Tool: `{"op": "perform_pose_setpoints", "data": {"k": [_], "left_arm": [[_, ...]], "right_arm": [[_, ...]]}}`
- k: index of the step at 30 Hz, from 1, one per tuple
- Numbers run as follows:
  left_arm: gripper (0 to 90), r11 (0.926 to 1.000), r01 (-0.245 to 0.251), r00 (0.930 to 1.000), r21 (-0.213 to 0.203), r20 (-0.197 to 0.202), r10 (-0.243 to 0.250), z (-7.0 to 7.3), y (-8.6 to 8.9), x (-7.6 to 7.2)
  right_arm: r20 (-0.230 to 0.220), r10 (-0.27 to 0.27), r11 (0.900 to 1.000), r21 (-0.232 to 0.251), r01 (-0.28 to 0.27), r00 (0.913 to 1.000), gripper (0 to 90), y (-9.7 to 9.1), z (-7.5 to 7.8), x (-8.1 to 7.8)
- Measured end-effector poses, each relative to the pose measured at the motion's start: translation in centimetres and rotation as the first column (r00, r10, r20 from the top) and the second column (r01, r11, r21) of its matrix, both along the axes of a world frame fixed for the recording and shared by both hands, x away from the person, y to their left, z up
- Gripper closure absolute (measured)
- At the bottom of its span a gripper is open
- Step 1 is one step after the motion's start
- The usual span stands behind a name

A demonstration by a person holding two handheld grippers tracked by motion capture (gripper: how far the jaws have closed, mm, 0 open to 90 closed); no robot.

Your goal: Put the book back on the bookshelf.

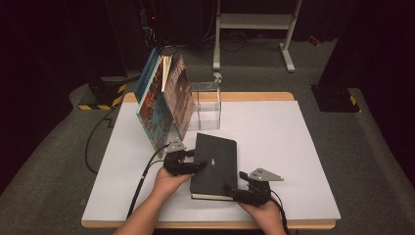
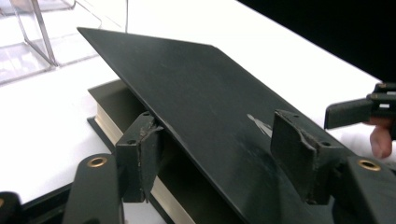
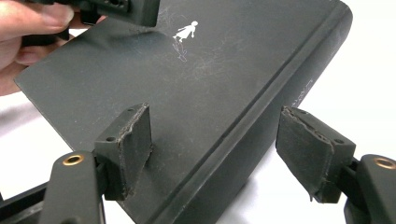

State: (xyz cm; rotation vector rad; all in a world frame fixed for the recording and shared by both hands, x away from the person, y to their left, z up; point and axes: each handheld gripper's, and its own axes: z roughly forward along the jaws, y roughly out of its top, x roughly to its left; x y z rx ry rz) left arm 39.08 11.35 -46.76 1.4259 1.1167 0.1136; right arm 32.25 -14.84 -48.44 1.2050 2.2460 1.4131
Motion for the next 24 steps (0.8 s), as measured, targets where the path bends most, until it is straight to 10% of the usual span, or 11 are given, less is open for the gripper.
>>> {"op": "perform_pose_setpoints", "data": {"k": [24], "left_arm": [[45.1,0.9995,-0.002,0.9967,0.032,-0.08,0.004,0.0,0.7,0.0]], "right_arm": [[-0.009,-0.019,0.9998,-0.009,0.019,0.9998,27.6,0.0,-0.1,1.5]]}}
